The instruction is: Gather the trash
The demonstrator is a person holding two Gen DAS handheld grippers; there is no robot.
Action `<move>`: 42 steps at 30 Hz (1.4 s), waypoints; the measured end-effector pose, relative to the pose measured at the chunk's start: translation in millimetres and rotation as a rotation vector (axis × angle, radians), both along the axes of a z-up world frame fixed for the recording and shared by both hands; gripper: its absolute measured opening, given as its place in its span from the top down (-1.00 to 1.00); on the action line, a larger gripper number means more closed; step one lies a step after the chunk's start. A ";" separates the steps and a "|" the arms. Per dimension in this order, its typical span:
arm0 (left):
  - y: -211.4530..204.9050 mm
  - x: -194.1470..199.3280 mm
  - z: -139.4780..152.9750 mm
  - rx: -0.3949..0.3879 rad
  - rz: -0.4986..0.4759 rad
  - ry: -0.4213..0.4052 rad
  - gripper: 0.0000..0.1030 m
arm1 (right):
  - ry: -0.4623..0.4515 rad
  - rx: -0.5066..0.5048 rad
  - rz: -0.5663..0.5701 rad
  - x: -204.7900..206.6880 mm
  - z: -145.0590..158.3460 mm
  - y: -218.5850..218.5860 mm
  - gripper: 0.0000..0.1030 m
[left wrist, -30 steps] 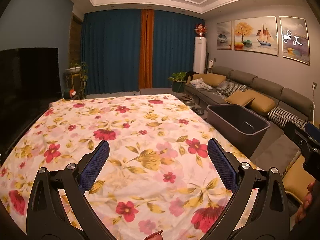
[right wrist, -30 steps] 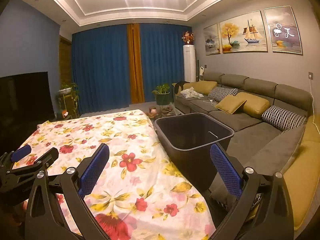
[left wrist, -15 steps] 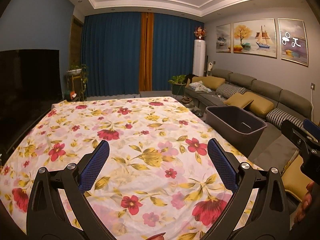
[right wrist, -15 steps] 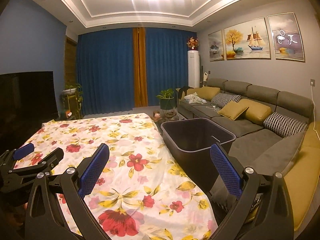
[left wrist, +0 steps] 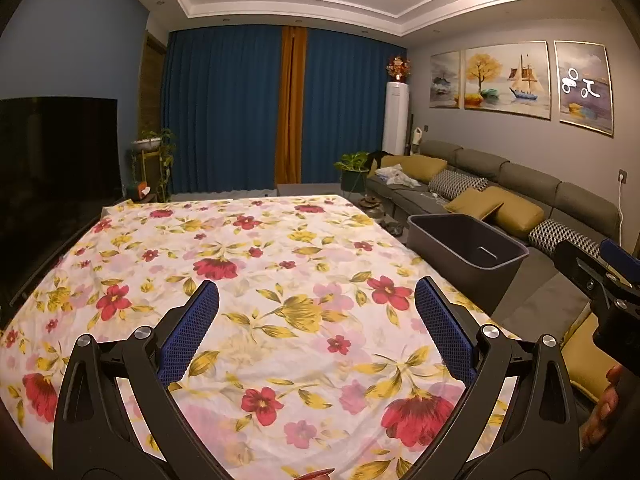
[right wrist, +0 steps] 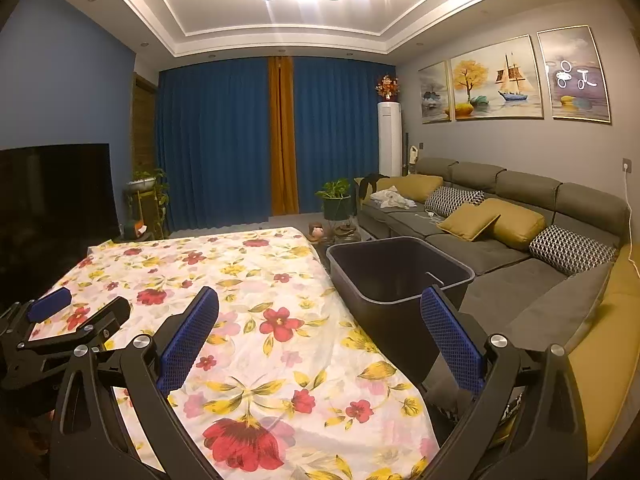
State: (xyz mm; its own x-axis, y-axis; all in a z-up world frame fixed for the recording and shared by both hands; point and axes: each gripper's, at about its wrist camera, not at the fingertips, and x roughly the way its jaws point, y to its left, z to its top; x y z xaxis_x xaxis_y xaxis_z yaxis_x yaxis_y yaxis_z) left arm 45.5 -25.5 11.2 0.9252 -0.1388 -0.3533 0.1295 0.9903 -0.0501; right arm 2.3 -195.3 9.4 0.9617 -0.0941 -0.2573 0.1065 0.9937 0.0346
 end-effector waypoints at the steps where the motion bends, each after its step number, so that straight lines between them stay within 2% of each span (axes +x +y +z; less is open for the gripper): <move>1: 0.2 -0.3 0.0 -0.002 -0.001 0.000 -0.88 | 0.000 0.000 0.000 -0.2 -0.2 0.0 -0.89; 42: 2.6 -8.2 7.6 -0.012 -0.009 -0.024 -0.88 | -0.002 0.014 -0.002 -3.0 -0.4 -3.4 -0.89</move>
State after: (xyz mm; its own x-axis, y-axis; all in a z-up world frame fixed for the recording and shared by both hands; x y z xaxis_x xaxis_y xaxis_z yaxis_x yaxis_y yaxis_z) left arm 37.3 -22.9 18.8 0.9321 -0.1511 -0.3291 0.1394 0.9885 -0.0589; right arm -0.8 -198.6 9.0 0.9621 -0.0924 -0.2565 0.1084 0.9929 0.0490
